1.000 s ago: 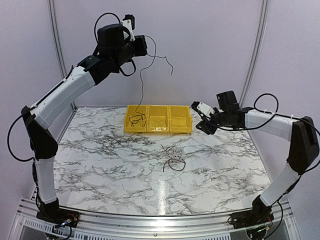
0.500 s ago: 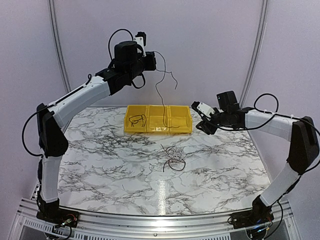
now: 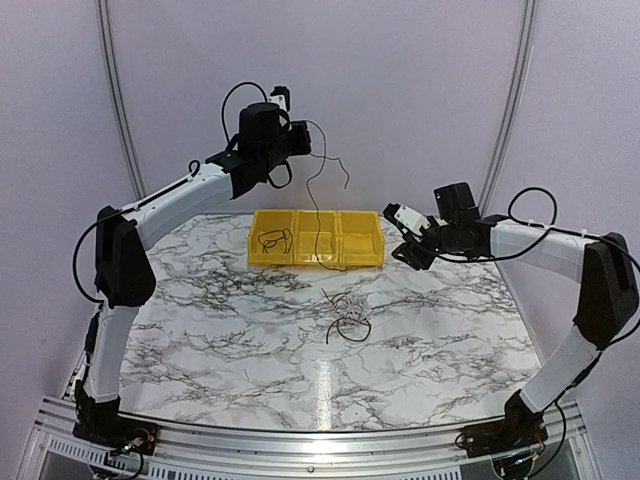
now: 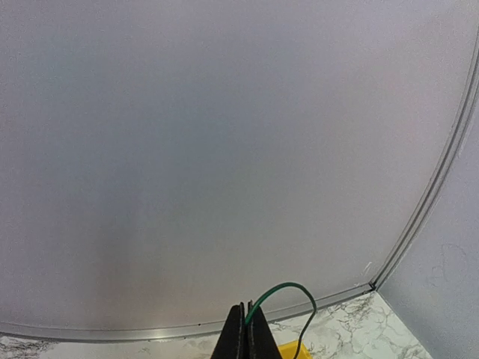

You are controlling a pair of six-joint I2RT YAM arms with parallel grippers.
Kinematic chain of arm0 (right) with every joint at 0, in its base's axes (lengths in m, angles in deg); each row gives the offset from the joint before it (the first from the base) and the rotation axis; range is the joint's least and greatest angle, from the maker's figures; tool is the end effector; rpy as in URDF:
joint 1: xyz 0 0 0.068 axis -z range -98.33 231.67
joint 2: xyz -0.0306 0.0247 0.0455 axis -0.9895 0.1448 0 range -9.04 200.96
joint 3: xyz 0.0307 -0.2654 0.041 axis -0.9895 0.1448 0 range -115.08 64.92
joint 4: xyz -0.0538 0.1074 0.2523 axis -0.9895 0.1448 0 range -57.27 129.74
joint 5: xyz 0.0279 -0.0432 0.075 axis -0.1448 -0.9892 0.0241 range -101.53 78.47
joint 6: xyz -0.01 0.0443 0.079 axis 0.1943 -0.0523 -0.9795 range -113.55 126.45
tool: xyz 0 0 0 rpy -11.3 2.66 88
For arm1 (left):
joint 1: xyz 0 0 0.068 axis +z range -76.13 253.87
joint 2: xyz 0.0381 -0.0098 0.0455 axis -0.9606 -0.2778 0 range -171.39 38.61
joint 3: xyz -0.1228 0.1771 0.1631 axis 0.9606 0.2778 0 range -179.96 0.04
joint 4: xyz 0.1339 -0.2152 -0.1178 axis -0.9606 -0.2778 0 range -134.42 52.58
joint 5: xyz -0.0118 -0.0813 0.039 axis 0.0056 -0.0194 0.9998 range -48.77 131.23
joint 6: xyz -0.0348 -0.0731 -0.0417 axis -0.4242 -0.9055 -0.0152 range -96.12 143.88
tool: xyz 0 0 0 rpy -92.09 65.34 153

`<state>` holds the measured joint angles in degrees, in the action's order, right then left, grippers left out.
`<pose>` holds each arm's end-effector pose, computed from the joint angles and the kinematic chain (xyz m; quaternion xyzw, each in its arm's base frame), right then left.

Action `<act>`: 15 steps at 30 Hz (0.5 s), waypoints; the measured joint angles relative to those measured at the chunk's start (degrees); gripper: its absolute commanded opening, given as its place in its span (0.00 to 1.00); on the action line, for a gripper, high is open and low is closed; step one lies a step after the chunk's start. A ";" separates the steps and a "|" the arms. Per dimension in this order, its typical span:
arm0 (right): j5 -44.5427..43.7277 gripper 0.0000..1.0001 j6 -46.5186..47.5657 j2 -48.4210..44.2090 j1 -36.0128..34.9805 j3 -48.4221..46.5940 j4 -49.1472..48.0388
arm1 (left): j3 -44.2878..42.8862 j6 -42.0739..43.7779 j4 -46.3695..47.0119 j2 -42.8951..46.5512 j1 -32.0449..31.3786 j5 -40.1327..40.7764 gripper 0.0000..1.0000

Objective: Untangle the cables

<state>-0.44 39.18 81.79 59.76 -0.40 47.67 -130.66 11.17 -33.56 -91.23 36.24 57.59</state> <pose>0.3701 0.1658 0.2153 -0.4507 0.7843 0.0480 0.4236 0.4912 -0.3496 0.3907 0.0424 0.6773 -0.2224 0.7000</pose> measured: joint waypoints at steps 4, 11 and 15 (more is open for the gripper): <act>0.02 0.56 0.00 0.00 0.04 0.00 0.00 | -1.49 -0.22 1.31 0.00 0.61 -0.92 0.00; 0.28 0.56 -0.02 0.04 0.04 0.00 -0.02 | -8.17 0.28 4.20 -0.24 0.46 -2.25 0.00; 0.31 0.56 -0.04 0.09 0.04 0.00 -0.02 | -10.16 1.33 7.58 -0.24 0.55 -2.45 0.00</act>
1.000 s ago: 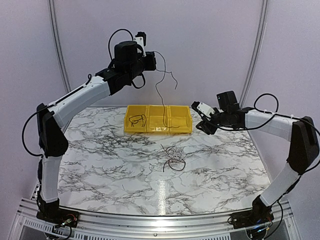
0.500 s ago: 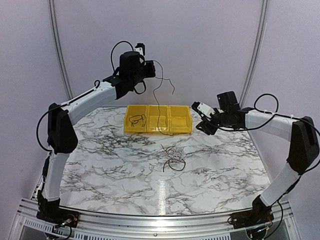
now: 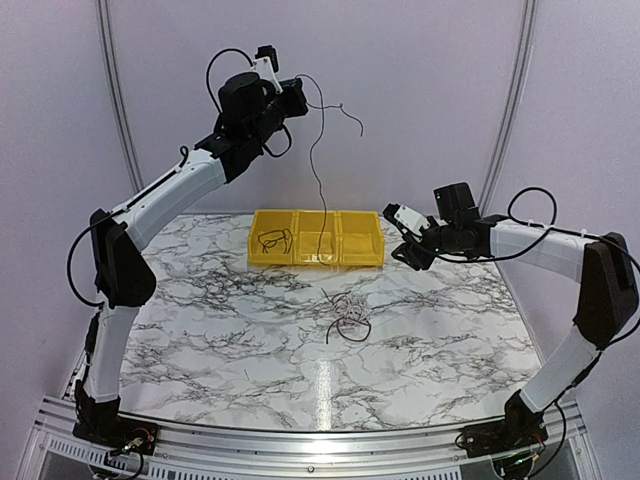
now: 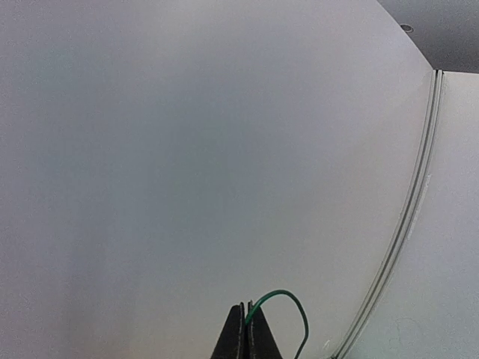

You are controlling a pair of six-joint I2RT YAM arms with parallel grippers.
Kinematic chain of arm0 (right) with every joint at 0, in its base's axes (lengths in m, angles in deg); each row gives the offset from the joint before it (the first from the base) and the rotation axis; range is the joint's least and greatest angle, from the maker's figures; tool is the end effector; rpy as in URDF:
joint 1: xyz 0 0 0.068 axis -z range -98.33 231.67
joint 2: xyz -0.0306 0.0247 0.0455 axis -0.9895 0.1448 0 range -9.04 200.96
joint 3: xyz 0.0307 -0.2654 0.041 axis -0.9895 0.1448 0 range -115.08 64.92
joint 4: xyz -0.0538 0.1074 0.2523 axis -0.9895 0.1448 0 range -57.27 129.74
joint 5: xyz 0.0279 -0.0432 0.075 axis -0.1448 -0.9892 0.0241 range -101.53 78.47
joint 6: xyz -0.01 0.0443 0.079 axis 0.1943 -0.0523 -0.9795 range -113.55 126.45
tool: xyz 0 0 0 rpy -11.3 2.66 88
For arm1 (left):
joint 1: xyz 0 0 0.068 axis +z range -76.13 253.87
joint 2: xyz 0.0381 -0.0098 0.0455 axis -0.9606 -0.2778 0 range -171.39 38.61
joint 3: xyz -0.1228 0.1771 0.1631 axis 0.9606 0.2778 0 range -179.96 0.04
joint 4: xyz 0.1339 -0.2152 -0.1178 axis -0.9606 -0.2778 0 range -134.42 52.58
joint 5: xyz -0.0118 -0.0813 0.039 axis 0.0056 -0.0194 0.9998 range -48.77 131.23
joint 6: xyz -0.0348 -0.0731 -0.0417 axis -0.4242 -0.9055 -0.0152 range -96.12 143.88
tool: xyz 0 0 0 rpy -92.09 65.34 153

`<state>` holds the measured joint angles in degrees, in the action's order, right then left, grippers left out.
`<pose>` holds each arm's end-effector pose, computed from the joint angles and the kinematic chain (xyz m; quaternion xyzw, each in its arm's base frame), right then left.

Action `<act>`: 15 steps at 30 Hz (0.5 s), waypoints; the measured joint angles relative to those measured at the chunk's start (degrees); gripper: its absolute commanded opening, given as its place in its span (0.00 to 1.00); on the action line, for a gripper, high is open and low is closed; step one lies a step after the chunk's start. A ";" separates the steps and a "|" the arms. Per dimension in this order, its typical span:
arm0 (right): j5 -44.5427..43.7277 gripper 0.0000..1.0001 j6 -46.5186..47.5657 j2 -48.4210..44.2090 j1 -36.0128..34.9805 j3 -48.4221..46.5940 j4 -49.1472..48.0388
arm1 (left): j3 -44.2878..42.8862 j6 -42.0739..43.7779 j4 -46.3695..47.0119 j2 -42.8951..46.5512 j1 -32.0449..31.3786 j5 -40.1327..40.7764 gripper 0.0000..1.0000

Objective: Untangle the cables

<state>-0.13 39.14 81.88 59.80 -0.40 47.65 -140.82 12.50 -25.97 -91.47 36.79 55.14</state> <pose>0.3702 0.1660 0.2148 -0.4512 0.7841 0.0505 0.4232 0.4733 -0.3330 0.4798 0.0250 0.5620 -0.2766 0.7791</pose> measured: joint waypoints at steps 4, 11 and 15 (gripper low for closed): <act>0.00 0.56 -0.07 0.09 0.00 0.00 0.00 | 0.00 0.28 0.76 0.00 0.37 -0.04 0.00; 0.07 0.56 -0.09 0.57 0.00 0.00 0.00 | 0.72 -1.18 1.51 0.00 1.95 -0.68 0.00; 0.09 0.56 -0.09 0.63 0.11 0.00 0.00 | 8.13 -3.78 2.82 1.86 2.32 -3.04 0.00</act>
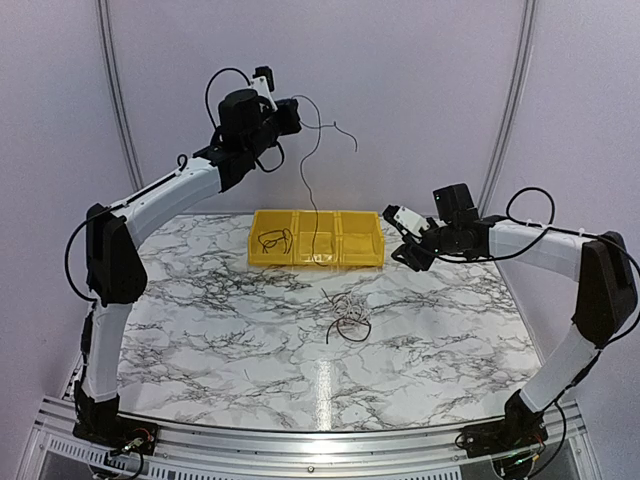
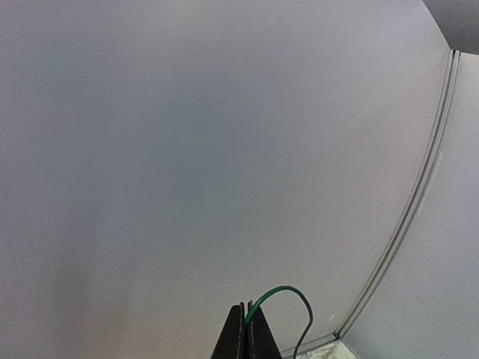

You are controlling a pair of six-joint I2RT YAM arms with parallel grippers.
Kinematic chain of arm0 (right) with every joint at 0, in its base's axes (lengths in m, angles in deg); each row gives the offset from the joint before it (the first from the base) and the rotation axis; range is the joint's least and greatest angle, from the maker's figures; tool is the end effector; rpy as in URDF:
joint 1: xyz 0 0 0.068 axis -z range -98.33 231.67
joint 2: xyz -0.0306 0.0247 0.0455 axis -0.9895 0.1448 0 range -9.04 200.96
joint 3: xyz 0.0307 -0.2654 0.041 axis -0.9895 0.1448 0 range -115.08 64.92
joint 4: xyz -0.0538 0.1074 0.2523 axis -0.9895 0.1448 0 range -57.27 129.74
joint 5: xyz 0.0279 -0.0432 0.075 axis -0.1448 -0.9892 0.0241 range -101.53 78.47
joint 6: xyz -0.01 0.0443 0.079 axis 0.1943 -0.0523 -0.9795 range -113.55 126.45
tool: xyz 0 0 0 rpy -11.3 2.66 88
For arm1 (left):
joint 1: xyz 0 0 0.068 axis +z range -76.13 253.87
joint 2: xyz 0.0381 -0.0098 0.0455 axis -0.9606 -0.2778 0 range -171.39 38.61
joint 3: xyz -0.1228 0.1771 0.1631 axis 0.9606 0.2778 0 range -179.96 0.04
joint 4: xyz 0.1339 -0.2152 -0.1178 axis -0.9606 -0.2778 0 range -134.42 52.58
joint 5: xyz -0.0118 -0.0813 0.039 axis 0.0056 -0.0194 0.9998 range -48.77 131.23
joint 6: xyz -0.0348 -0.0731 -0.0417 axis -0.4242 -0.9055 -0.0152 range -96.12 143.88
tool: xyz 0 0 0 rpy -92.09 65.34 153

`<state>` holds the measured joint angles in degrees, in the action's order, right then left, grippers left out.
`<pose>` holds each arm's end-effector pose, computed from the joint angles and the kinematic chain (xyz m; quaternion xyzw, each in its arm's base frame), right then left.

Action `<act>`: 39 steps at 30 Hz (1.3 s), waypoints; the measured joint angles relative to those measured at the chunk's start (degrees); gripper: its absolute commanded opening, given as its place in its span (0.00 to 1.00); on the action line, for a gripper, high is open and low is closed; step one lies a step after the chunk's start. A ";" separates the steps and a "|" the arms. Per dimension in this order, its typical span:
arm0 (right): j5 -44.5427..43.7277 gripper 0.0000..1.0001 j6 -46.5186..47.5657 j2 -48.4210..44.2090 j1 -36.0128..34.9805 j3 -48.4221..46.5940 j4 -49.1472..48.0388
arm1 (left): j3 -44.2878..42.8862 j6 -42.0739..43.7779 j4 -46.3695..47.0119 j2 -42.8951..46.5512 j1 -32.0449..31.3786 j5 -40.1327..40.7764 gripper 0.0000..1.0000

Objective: Untangle the cables

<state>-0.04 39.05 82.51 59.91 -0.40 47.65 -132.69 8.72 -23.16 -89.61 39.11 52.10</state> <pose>0.3715 0.1658 0.2106 -0.4506 0.7869 0.0518 0.4183 0.4905 -0.3216 0.4490 0.0228 0.5844 -0.2915 0.7569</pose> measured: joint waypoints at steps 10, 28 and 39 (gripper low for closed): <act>0.83 0.56 0.02 0.00 0.28 0.00 0.02 | 28.06 0.00 -2.69 12.00 -7.34 -3.41 0.00; 1.57 0.56 0.00 0.00 0.31 0.00 0.04 | 24.39 1.05 -4.83 19.30 -8.41 -4.90 0.00; 1.57 0.56 0.02 0.39 0.31 0.00 0.07 | 8.76 5.09 -5.90 11.26 -8.44 -3.26 0.00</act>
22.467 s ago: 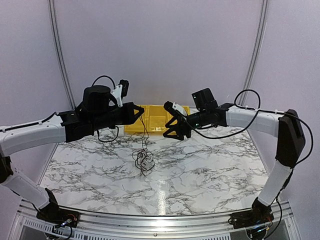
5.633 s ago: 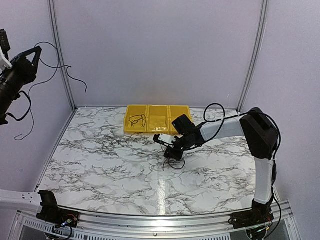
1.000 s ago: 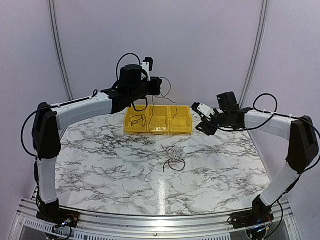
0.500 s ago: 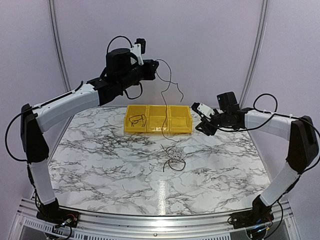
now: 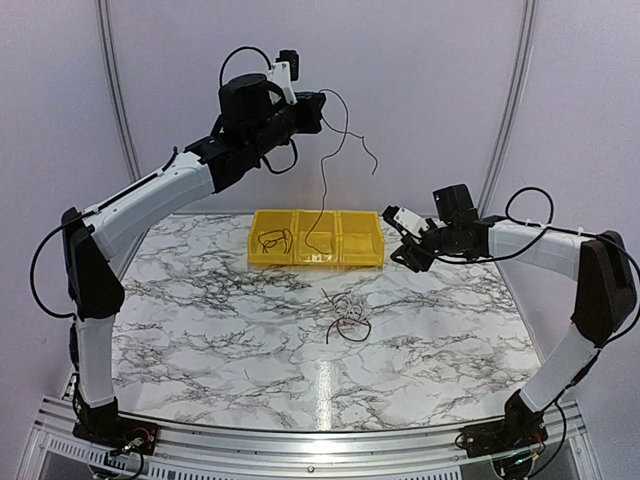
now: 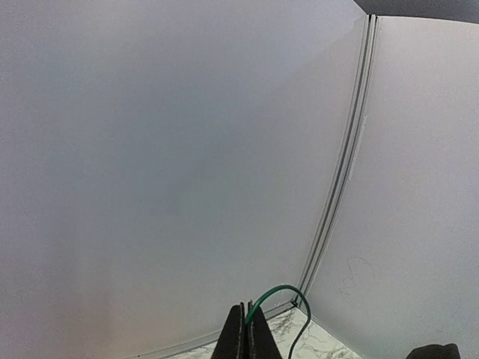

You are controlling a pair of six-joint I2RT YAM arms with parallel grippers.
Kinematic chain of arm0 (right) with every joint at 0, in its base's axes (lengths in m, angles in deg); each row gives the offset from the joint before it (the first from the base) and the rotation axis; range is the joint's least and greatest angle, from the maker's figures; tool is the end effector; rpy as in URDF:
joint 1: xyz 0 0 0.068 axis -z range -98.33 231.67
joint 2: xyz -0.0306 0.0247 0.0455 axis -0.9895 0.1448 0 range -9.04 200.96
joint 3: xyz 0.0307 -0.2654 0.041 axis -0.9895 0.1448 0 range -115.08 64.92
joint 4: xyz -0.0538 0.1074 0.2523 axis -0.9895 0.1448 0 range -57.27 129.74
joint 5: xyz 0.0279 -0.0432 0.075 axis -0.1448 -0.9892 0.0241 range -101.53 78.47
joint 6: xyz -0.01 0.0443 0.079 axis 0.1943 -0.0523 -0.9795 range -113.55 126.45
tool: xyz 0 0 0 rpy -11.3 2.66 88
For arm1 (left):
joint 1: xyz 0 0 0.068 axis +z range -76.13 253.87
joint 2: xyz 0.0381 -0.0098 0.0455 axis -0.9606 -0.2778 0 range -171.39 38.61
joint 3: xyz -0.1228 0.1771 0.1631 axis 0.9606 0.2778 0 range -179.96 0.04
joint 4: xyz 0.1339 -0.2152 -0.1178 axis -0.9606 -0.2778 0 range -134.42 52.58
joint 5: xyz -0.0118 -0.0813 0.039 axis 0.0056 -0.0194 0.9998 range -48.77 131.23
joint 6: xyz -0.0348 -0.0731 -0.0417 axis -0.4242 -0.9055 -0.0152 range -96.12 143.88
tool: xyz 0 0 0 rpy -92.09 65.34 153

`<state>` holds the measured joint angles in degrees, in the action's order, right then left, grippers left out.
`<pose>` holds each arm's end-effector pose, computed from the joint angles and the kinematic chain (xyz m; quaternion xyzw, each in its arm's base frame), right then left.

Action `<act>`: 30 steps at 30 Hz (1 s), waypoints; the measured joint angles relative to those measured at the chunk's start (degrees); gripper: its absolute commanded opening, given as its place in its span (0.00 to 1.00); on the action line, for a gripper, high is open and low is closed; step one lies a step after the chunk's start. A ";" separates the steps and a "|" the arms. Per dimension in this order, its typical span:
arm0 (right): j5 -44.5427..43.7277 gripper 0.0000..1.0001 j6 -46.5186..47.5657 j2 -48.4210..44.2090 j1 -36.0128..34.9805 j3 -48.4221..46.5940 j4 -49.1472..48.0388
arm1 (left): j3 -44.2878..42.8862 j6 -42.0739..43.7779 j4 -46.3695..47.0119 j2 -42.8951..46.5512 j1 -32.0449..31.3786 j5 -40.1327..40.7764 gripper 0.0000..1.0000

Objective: Untangle the cables

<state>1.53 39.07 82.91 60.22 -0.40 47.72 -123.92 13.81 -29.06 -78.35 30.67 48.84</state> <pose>0.3718 0.1659 0.2080 -0.4534 0.7860 0.0636 0.4153 0.4031 -0.3636 0.4792 0.1218 0.5949 -0.3197 0.7273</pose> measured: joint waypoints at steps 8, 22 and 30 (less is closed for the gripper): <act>-0.02 0.56 0.02 0.11 0.00 0.00 0.00 | -8.07 4.85 0.37 -6.03 0.81 3.48 0.00; -0.35 0.56 0.22 0.96 0.00 0.00 0.00 | -15.50 -0.04 0.85 -15.39 9.07 3.82 0.00; -0.59 0.56 0.31 1.18 0.04 0.00 0.00 | -13.64 -2.58 2.08 -16.28 8.94 1.84 0.00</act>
<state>0.94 39.38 84.09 60.26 -0.40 47.72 -137.56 11.23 -26.98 -94.64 39.61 50.68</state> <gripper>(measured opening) 0.560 0.013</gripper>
